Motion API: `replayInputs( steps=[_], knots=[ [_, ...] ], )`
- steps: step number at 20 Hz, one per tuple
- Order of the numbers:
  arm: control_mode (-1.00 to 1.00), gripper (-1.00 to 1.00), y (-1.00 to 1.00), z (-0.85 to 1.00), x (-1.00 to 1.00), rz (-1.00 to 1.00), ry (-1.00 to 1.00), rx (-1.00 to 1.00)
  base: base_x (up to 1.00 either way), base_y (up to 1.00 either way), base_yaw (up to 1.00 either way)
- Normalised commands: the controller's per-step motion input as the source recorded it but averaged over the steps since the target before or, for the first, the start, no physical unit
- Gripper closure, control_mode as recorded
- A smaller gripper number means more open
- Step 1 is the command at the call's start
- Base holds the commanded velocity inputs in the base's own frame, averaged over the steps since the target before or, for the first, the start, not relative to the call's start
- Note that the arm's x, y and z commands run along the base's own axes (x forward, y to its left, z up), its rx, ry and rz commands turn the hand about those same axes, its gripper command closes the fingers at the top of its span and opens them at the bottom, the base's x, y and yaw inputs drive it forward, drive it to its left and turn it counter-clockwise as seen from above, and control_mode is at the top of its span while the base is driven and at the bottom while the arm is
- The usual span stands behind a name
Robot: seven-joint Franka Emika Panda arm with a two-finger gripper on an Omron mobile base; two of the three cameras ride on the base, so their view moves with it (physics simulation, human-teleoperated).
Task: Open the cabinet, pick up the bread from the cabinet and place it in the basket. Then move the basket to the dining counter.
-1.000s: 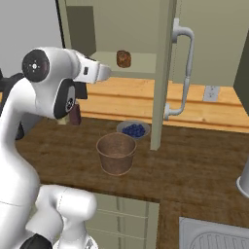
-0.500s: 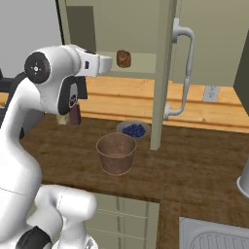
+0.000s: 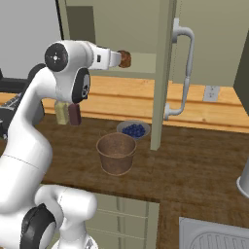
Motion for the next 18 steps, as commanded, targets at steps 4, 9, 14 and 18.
replayInputs(
  steps=[4,9,14,18],
  knots=[
    [-1.00,-1.00,-0.22,0.00,0.60,0.09,0.31,-0.05,0.00,0.00,0.00],
    [-1.00,-1.00,-0.04,-0.21,0.63,0.14,0.27,-0.14,0.00,0.00,0.00],
    [-1.00,-1.00,0.00,-0.05,0.42,0.15,0.31,-0.12,0.00,0.00,0.00],
    [-1.00,-1.00,-0.01,-0.03,0.27,0.07,0.08,-0.05,0.00,0.00,0.00]
  ],
)
